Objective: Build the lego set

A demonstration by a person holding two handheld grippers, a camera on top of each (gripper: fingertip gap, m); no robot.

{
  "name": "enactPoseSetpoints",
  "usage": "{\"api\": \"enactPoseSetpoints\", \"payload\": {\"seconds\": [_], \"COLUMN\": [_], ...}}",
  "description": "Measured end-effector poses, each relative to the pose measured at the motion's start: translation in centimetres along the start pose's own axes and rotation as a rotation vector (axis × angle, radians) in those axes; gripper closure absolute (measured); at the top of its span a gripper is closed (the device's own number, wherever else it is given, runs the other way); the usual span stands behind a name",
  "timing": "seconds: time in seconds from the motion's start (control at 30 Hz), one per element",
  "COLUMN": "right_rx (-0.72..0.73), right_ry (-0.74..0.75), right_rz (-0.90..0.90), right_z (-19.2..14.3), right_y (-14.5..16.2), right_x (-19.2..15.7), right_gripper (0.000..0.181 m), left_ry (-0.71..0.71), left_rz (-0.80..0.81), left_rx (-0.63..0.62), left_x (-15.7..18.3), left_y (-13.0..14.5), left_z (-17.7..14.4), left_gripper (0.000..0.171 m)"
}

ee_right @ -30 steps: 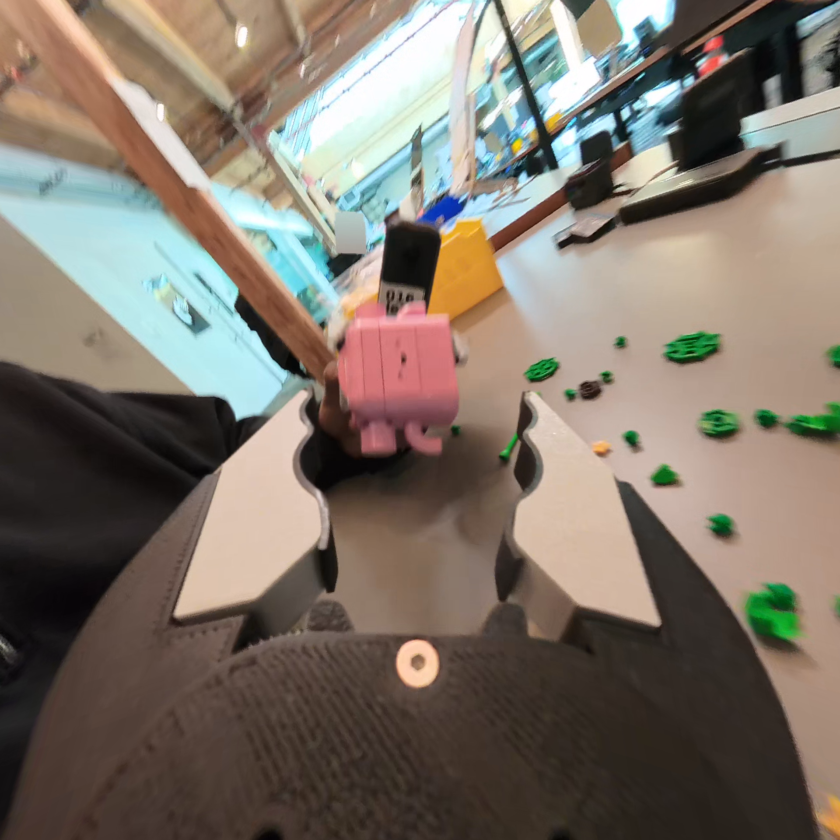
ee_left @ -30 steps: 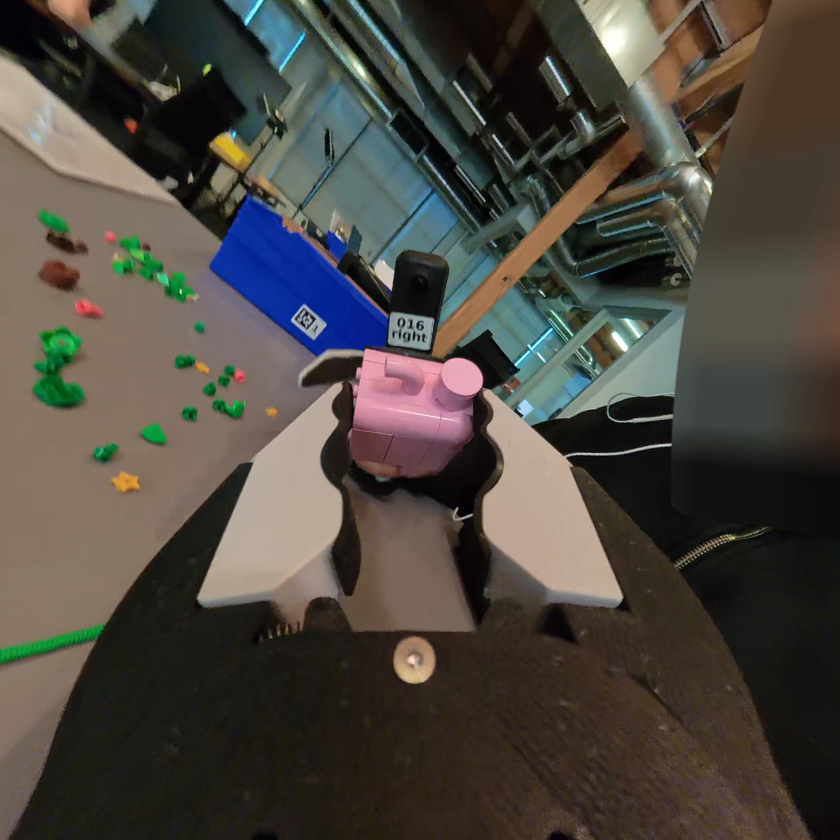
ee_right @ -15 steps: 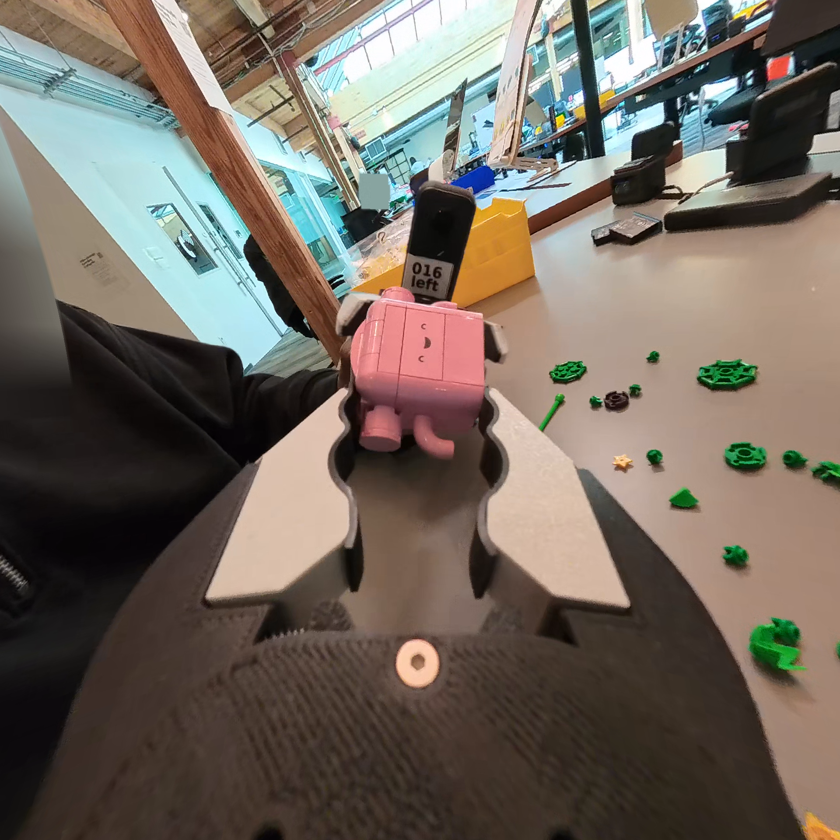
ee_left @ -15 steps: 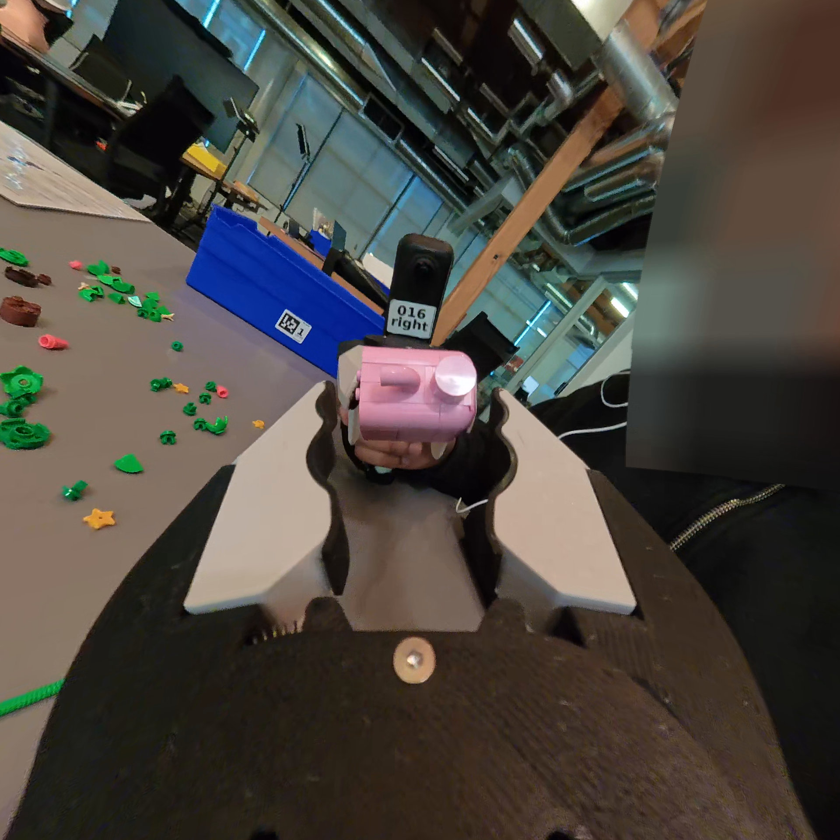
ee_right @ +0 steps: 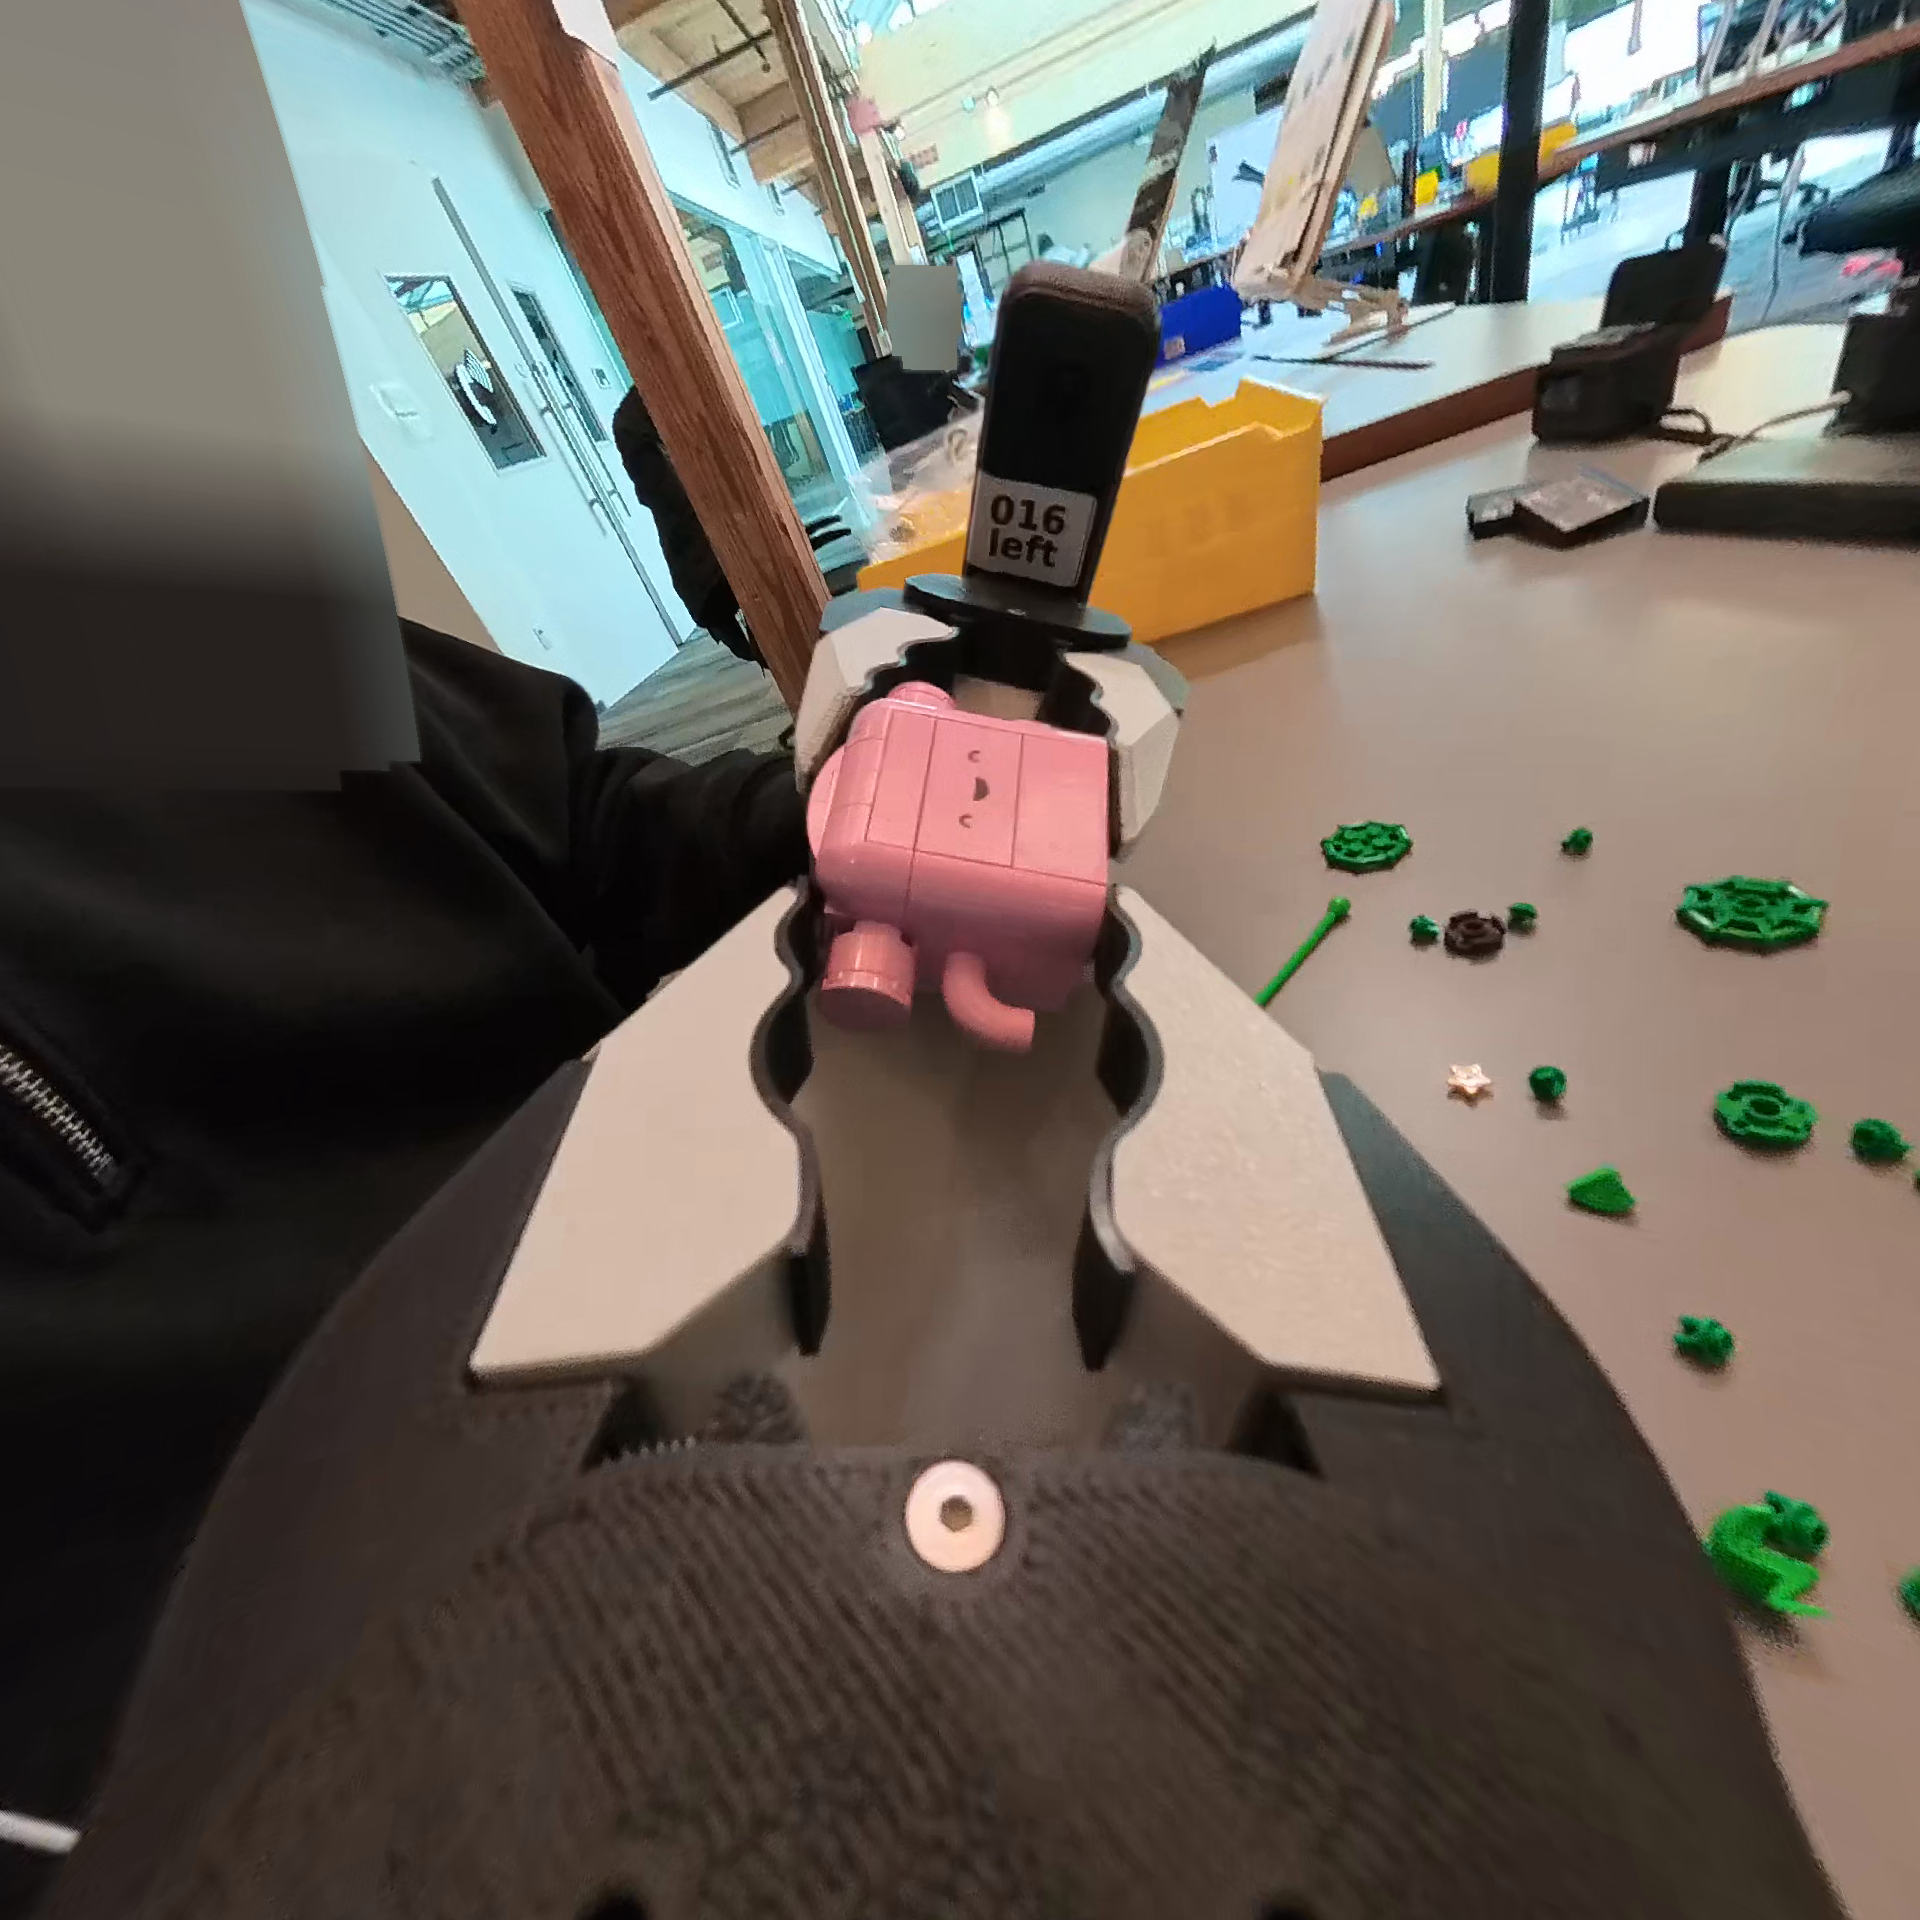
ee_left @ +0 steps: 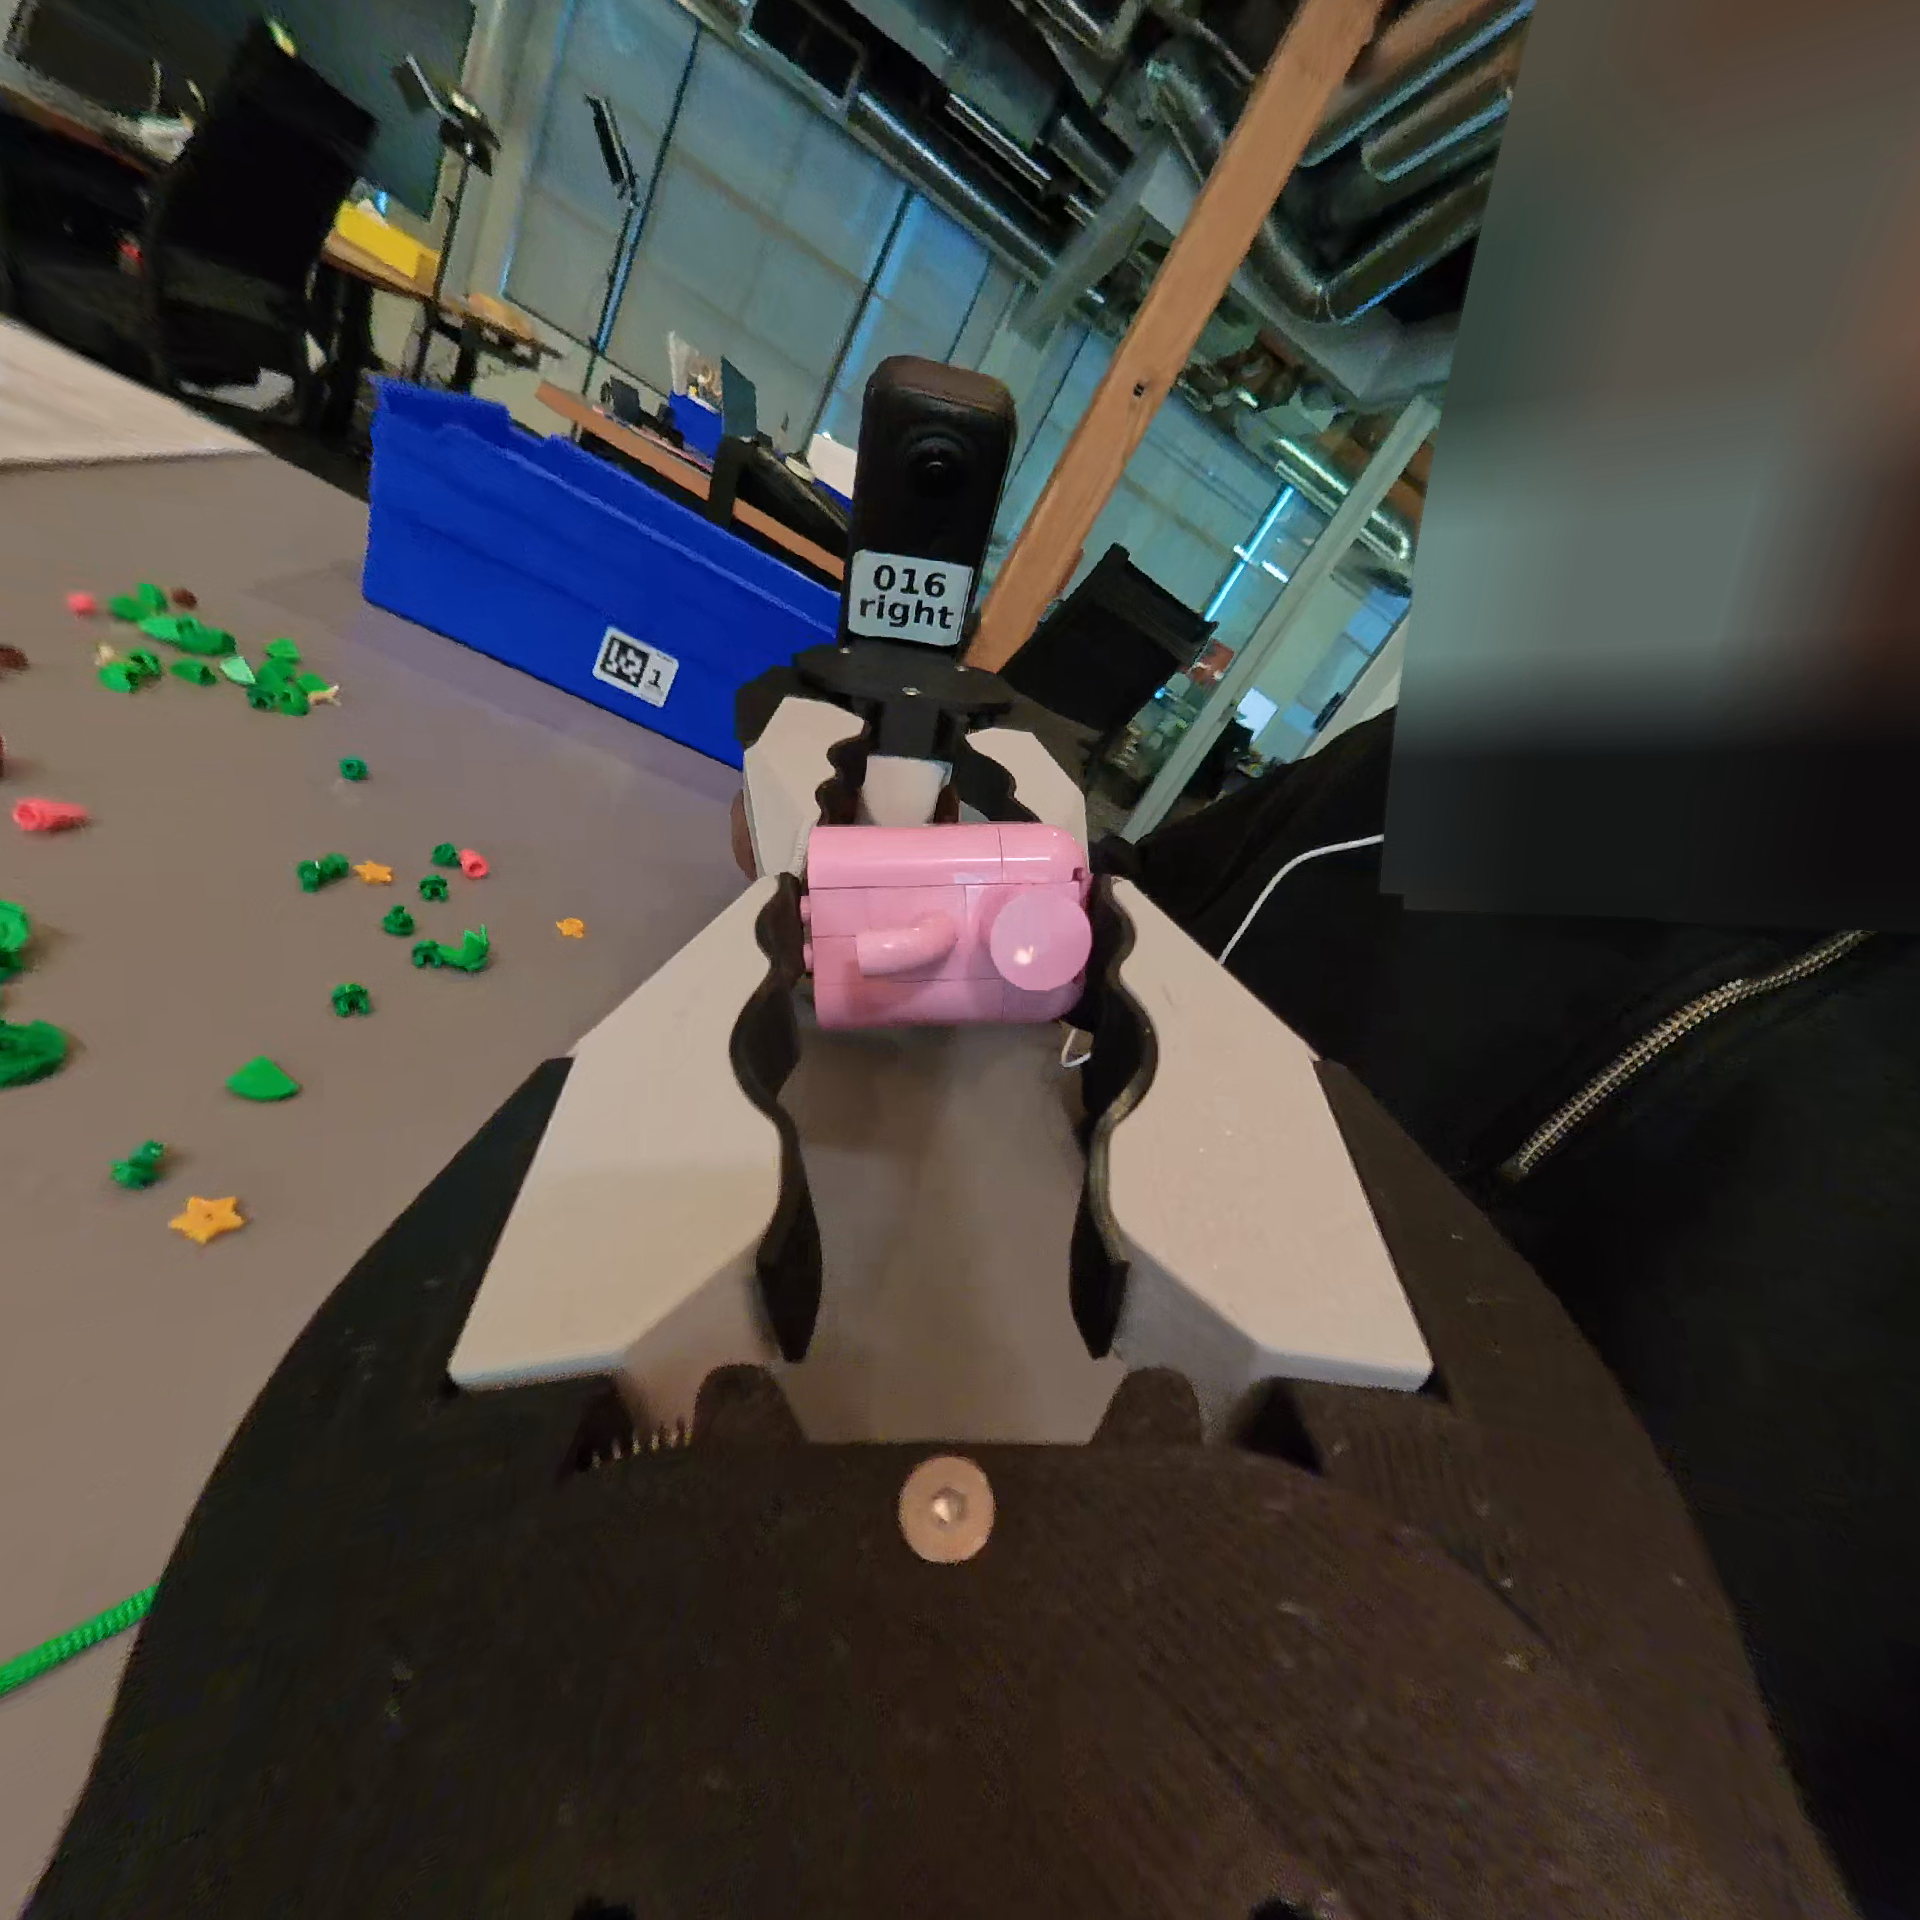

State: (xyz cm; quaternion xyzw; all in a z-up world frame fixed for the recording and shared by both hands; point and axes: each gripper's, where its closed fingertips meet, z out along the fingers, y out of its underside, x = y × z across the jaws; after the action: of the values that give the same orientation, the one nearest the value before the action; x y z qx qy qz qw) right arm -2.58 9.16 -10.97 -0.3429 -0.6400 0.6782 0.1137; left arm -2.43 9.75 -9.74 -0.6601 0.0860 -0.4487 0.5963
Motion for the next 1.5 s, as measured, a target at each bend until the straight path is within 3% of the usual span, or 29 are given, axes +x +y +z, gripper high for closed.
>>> {"api": "enactPoseSetpoints", "payload": {"seconds": [0.17,1.5], "right_rx": [0.08,0.101], "right_ry": [-0.034,0.012], "right_rz": [0.062,0.017], "right_z": [-0.3,-0.5], "right_y": [-0.9,-1.3], "right_x": [0.0,0.4], "right_gripper": [0.128,0.127], "left_ry": [-0.023,-0.054], "left_rz": [0.02,0.007], "left_rx": [-0.02,0.042], "left_x": [0.0,-0.1], "left_y": [0.4,-0.2], "left_z": [0.4,0.4], "left_gripper": [0.121,0.121]}}
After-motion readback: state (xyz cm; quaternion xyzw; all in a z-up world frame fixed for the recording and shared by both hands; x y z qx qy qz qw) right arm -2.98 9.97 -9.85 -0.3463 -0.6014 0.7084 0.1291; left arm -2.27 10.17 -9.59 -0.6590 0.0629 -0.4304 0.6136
